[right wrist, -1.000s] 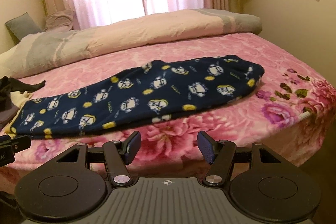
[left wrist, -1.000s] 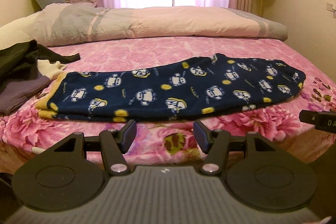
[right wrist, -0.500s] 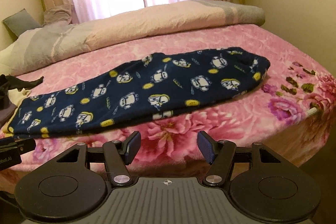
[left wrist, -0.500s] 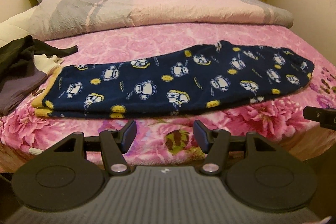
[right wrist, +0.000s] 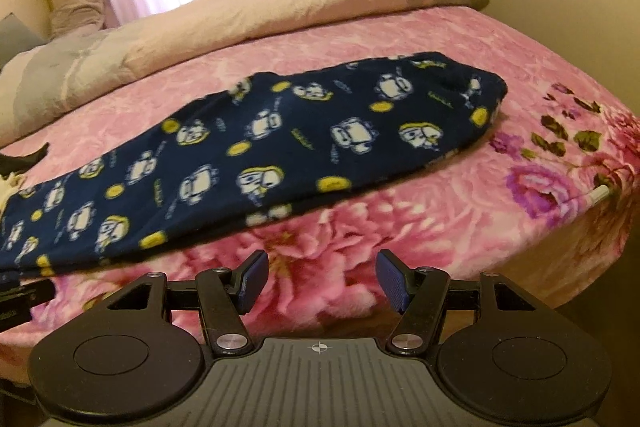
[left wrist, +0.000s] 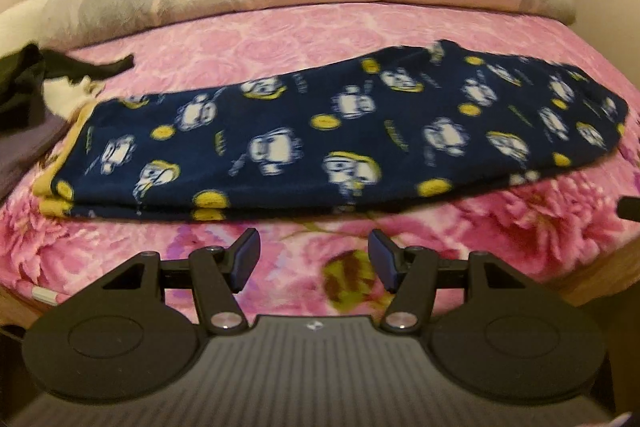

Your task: Fold clothes

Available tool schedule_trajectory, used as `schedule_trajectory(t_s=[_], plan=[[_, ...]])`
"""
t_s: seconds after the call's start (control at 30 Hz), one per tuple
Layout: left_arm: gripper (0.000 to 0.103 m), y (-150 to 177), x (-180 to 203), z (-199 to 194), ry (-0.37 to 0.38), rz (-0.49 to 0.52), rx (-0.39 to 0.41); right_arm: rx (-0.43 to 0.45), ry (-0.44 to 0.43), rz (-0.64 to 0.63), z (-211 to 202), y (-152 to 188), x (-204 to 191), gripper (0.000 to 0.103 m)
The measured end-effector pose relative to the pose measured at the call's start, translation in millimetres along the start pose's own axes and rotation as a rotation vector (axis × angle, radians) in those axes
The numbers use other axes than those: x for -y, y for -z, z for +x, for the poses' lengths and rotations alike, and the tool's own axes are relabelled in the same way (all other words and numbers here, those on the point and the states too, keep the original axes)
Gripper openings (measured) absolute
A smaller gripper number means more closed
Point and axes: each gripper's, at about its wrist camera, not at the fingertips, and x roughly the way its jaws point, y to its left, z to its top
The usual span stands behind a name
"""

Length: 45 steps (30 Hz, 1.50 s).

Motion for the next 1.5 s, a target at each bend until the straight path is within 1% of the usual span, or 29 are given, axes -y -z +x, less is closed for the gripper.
schedule_trajectory(t_s=[0.13, 0.2, 0.3, 0.4, 0.47, 0.53, 0.63, 0.67, 0.73, 0.8, 0.83, 0.97, 1.0, 1.03, 1.2, 1.4, 1.5], plan=[[0.054, 2.3, -55.3, 15.8, 0.017, -0.154, 0.000, -0.020, 0.001, 0.021, 17.9, -3.8, 3.4, 0.063], [0.045, 4.6, -94.0, 21.3, 0.032, -0.277, 0.008, -0.030, -0.023, 0.042, 27.5, -2.2, 6.3, 0.063], [0.043, 6.7, -155.3, 29.4, 0.036, -0.484, 0.033, -0.065, -0.056, 0.093, 45.6, -0.3, 11.1, 0.063], [0.041, 5.8, -211.3, 39.6, 0.037, -0.702, 0.067, -0.098, -0.070, 0.125, 63.3, -1.6, 12.6, 0.063], [0.040, 5.3, -242.8, 46.1, 0.035, -0.833, 0.110, -0.099, -0.077, 0.147, 71.2, -5.0, 13.0, 0.063], [0.039, 3.7, -263.7, 53.4, 0.026, -0.911, 0.140, -0.086, -0.121, 0.204, 77.0, -10.4, 15.9, 0.063], [0.039, 2.2, -284.3, 65.1, 0.021, -1.007, 0.152, -0.068, -0.293, 0.402, 86.1, -15.4, 29.5, 0.063], [0.039, 2.0, -287.5, 67.9, 0.024, -1.024, 0.152, -0.078, -0.378, 0.502, 91.8, -13.9, 35.1, 0.063], [0.039, 1.5, -290.8, 70.4, 0.019, -1.033, 0.148, -0.119, -0.521, 0.675, 105.7, -9.7, 39.0, 0.062], [0.039, 1.3, -290.4, 70.8, 0.018, -1.025, 0.148, -0.167, -0.609, 0.757, 118.1, -5.6, 34.0, 0.062], [0.039, 2.9, -291.0, 71.2, 0.021, -1.025, 0.147, -0.177, -0.630, 0.770, 122.3, -4.4, 29.8, 0.062], [0.039, 6.7, -294.3, 72.7, 0.036, -1.029, 0.151, -0.187, -0.629, 0.780, 133.4, -3.5, 19.6, 0.061], [0.039, 6.9, -295.1, 73.0, 0.039, -1.028, 0.154, -0.187, -0.629, 0.788, 136.1, -3.5, 19.0, 0.047], [0.039, 7.2, -295.9, 73.5, 0.043, -1.029, 0.156, -0.190, -0.629, 0.795, 139.6, -4.0, 19.1, 0.040], [0.041, 10.1, -303.2, 80.3, 0.080, -1.070, 0.162, -0.198, -0.582, 0.799, 153.8, -2.7, 19.5, 0.040], [0.041, 15.8, -316.3, 91.5, 0.077, -1.141, 0.176, -0.195, -0.555, 0.810, 155.5, 0.9, 26.6, 0.040], [0.039, 11.7, -319.9, 96.4, 0.058, -1.120, 0.189, -0.173, -0.552, 0.798, 156.9, -3.3, 29.2, 0.039]])
